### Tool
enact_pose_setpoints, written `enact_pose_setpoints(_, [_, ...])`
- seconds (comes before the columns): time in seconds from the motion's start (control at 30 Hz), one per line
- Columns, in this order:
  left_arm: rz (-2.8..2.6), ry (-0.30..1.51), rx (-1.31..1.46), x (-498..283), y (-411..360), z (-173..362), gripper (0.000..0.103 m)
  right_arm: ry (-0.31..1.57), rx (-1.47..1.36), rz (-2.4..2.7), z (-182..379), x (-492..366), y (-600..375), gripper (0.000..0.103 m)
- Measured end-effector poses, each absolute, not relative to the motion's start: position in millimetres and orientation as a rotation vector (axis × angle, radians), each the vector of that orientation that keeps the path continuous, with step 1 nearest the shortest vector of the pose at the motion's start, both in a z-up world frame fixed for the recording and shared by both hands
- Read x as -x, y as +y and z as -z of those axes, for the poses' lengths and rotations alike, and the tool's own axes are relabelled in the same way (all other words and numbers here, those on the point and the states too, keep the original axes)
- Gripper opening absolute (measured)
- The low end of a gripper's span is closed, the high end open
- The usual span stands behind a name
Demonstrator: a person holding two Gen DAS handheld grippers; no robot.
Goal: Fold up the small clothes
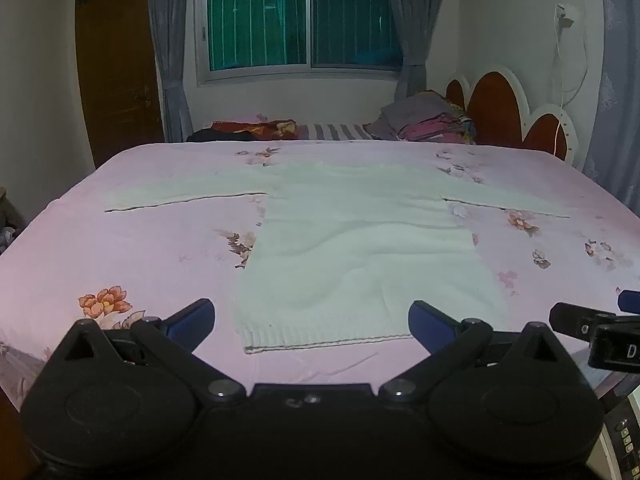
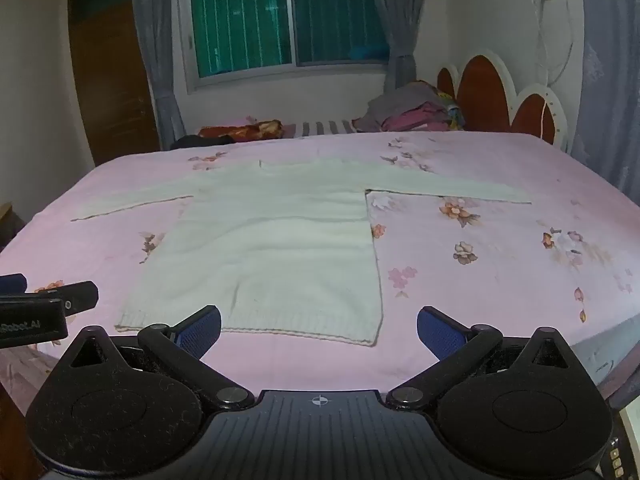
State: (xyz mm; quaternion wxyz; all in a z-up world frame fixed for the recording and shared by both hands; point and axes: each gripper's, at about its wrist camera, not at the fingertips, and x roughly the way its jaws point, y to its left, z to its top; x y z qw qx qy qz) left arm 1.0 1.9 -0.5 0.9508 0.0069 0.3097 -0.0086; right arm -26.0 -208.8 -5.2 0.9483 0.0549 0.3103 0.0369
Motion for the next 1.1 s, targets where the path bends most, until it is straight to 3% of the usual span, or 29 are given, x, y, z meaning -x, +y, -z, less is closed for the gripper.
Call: enact_pose_setpoints(1.1, [0.015, 0.616, -0.02, 4.2, 3.9, -1.1, 0.103, 0.636, -0.116, -0.079, 2.9, 21.2, -206.3, 0.103])
